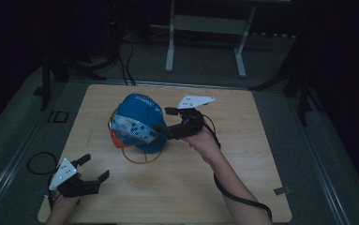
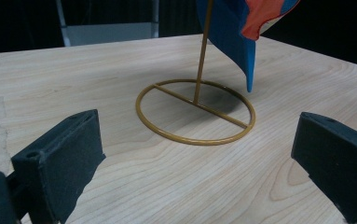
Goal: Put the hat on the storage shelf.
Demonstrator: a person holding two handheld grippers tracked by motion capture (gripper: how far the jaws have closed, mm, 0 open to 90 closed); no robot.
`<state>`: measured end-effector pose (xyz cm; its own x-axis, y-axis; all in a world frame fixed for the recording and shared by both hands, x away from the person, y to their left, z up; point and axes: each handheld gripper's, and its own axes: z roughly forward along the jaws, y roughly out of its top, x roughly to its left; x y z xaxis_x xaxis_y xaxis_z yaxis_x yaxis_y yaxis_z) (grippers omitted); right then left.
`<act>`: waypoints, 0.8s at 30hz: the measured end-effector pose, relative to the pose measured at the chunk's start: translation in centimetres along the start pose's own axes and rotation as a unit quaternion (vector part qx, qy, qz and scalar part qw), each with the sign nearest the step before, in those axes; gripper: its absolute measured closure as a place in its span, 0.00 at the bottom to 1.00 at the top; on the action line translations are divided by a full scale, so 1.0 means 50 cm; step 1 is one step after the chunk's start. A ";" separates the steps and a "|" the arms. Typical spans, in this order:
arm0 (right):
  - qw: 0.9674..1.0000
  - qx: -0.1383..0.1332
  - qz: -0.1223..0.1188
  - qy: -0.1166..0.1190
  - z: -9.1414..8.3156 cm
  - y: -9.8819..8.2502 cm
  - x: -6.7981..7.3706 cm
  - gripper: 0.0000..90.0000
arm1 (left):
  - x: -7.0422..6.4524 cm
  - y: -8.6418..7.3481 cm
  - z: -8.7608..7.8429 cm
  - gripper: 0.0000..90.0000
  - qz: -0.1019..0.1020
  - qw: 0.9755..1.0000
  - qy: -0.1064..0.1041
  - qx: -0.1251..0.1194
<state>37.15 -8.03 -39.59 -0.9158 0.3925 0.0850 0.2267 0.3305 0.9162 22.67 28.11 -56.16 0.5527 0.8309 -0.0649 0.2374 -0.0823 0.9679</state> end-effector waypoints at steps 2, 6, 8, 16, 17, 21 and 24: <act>1.000 0.000 -0.001 0.003 -0.005 -0.010 0.000 0.17 | -0.001 0.000 0.000 0.03 0.000 1.000 -0.002 0.000; 1.000 0.000 -0.008 0.006 -0.016 -0.030 0.000 0.16 | -0.001 -0.001 0.001 0.03 0.000 1.000 -0.003 -0.001; 1.000 -0.005 -0.013 0.005 -0.022 -0.040 -0.002 0.16 | -0.001 -0.001 0.002 0.03 0.002 1.000 -0.002 0.001; 1.000 0.002 -0.019 -0.005 -0.039 -0.084 -0.011 0.15 | -0.002 -0.003 0.005 0.03 0.007 1.000 -0.002 0.005; 1.000 0.003 -0.017 -0.004 -0.041 -0.091 -0.013 0.15 | -0.003 -0.003 0.005 0.03 0.008 1.000 -0.003 0.006; 1.000 0.010 -0.014 -0.004 -0.047 -0.118 -0.018 0.16 | -0.003 -0.004 0.006 0.03 0.008 1.000 -0.006 0.009; 1.000 0.020 -0.018 -0.004 -0.050 -0.142 -0.020 0.16 | -0.003 -0.006 0.007 0.03 0.008 1.000 -0.009 0.012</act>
<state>35.62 -12.93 -45.20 -0.9211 0.3862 0.0495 0.2074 0.3792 0.9018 22.80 27.82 -56.53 0.5706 0.8194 -0.0549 0.2486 -0.1086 0.9625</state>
